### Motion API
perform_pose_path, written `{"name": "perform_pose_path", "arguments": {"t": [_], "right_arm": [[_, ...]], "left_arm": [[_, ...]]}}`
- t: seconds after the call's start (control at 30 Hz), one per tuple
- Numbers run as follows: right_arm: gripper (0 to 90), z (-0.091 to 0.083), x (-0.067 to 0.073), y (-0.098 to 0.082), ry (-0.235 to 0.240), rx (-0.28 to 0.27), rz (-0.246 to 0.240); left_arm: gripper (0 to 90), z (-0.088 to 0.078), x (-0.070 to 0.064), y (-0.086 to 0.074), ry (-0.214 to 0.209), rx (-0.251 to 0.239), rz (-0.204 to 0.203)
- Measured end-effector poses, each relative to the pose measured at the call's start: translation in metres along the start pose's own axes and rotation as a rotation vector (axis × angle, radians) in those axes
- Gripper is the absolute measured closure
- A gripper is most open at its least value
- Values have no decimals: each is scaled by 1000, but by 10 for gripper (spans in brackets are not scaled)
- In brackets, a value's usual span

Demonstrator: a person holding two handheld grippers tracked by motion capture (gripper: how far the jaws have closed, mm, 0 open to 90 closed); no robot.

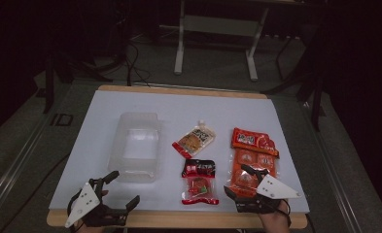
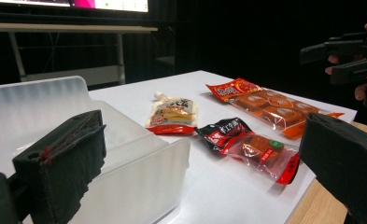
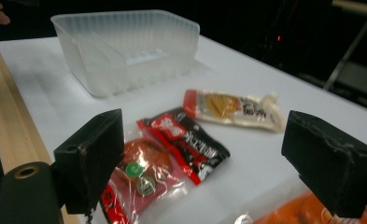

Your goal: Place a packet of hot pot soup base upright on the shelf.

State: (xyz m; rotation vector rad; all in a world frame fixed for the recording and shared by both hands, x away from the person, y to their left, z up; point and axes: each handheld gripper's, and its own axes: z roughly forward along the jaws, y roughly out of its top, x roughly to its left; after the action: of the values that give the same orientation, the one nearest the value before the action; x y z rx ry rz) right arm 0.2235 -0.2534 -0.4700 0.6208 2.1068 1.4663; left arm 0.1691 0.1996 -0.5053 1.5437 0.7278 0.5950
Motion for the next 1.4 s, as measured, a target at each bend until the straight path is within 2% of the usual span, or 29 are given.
{"name": "perform_pose_path", "arguments": {"t": [0.1, 0.4, 0.53, 0.63, 0.73, 0.83, 0.87, 0.9, 0.93, 0.97, 1.17, 1.23, 1.27, 1.3, 1.33, 1.37, 1.4], "right_arm": [[131, -2, 1, 1, 3, -14, -12], [128, -6, 6, 8, -10, -8, -29], [119, -12, 8, 16, 4, -41, 0], [113, -17, 6, 23, -7, -46, -14], [113, -18, 4, 25, -10, -49, -8], [113, -24, -4, 34, -46, -39, -16], [113, -25, -8, 38, -60, -24, -37], [113, -25, -8, 38, -60, -24, -37], [113, -25, -14, 41, -62, -21, -27], [113, -25, -14, 41, -62, -21, -27], [103, -26, -36, 46, -82, -30, 1], [101, -26, -41, 47, -74, -38, -12], [101, -25, -46, 49, -99, -25, -20], [101, -25, -46, 49, -99, -25, -20], [100, -25, -53, 50, -90, -32, -4], [100, -25, -53, 50, -90, -32, -4], [97, -23, -59, 50, -101, -34, 20]], "left_arm": [[13, 0, 0, 0, 1, 3, 3], [13, 0, 1, 0, 3, -12, -7], [13, -1, 2, 0, -1, -23, -14], [13, -2, 2, 1, 4, -28, -14], [13, -2, 2, 1, 9, -29, -11], [13, -2, 2, 1, 12, -30, -10], [13, -2, 3, 1, 12, -35, -13], [13, -2, 3, 0, 13, -37, -15], [13, -1, 3, 0, 15, -37, -17], [13, -1, 3, 0, 15, -35, -18], [13, 0, 2, 0, 14, -30, -14], [13, 0, 2, 0, 13, -29, -14], [13, 0, 2, 0, 13, -29, -14], [13, 0, 2, 0, 14, -29, -15], [13, 0, 3, 0, 15, -31, -16], [13, 0, 3, 0, 16, -32, -17], [13, -1, 3, 0, 17, -31, -19]]}}
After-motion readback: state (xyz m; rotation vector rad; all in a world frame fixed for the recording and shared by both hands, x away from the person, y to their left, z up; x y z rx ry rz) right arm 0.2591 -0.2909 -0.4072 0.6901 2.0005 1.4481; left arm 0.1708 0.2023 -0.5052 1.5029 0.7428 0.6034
